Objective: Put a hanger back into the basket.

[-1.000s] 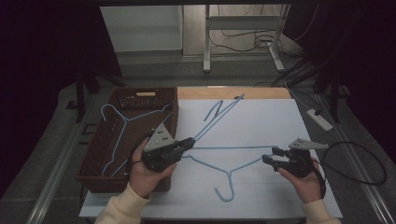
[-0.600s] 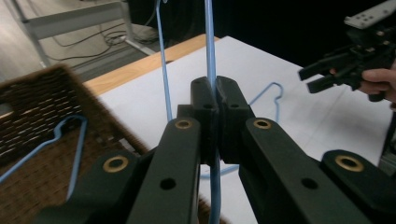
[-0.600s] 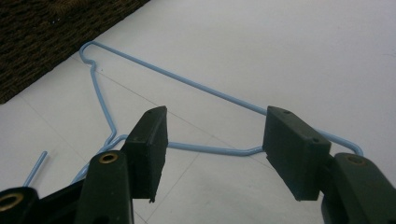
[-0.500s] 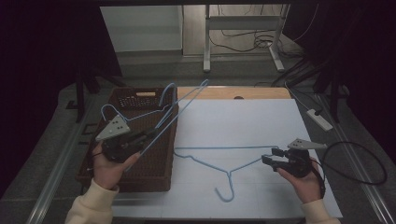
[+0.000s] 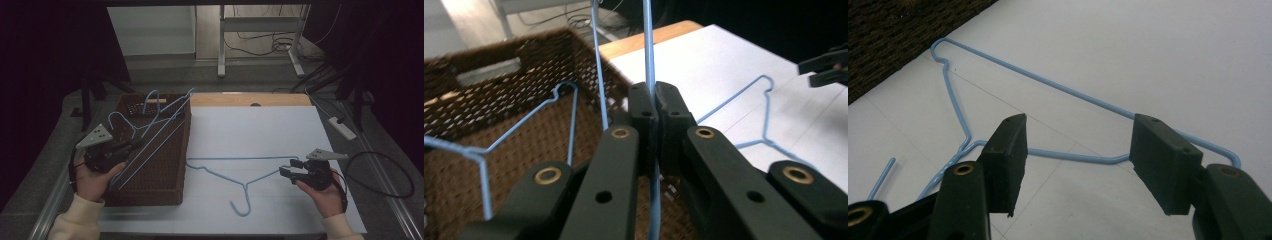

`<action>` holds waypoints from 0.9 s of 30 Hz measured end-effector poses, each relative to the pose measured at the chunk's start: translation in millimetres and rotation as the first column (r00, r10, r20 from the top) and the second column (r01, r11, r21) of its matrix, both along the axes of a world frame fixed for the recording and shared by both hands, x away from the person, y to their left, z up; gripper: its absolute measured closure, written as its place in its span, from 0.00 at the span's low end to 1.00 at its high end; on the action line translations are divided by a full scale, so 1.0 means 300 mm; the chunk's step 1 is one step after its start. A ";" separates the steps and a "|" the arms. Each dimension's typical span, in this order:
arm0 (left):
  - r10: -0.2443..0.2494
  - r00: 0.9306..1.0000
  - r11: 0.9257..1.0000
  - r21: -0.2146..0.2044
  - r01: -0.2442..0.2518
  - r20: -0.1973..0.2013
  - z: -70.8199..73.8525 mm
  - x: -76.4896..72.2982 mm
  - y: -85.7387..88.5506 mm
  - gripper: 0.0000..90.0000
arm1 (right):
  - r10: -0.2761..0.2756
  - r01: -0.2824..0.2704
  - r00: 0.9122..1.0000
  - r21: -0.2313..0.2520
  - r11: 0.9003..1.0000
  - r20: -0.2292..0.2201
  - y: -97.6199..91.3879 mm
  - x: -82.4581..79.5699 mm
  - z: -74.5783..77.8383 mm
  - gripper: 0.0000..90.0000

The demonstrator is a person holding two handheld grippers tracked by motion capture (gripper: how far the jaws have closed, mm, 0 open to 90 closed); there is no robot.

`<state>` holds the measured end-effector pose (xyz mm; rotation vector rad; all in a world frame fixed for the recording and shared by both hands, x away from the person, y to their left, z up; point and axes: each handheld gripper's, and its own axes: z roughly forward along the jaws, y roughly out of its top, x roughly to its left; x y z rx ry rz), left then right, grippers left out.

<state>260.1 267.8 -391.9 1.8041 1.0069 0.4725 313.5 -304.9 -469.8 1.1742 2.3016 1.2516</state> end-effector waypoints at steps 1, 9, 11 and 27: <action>0.006 1.000 1.000 0.002 -0.006 -0.006 -0.005 0.001 0.010 0.97 | 0.000 0.000 1.000 -0.001 1.000 0.000 0.000 0.000 0.000 0.45; 0.039 0.998 0.999 0.011 -0.038 -0.045 -0.040 0.007 0.060 0.97 | -0.001 0.001 1.000 -0.003 1.000 0.000 -0.001 0.000 0.000 0.45; 0.046 0.997 0.999 0.027 -0.045 -0.058 -0.051 0.012 0.063 0.97 | -0.001 0.001 1.000 -0.006 1.000 -0.001 0.001 0.000 0.000 0.45; 0.022 0.985 0.998 0.058 -0.012 -0.169 -0.116 0.081 0.047 0.97 | 0.000 0.000 1.000 -0.014 1.000 -0.002 0.005 0.004 -0.005 0.45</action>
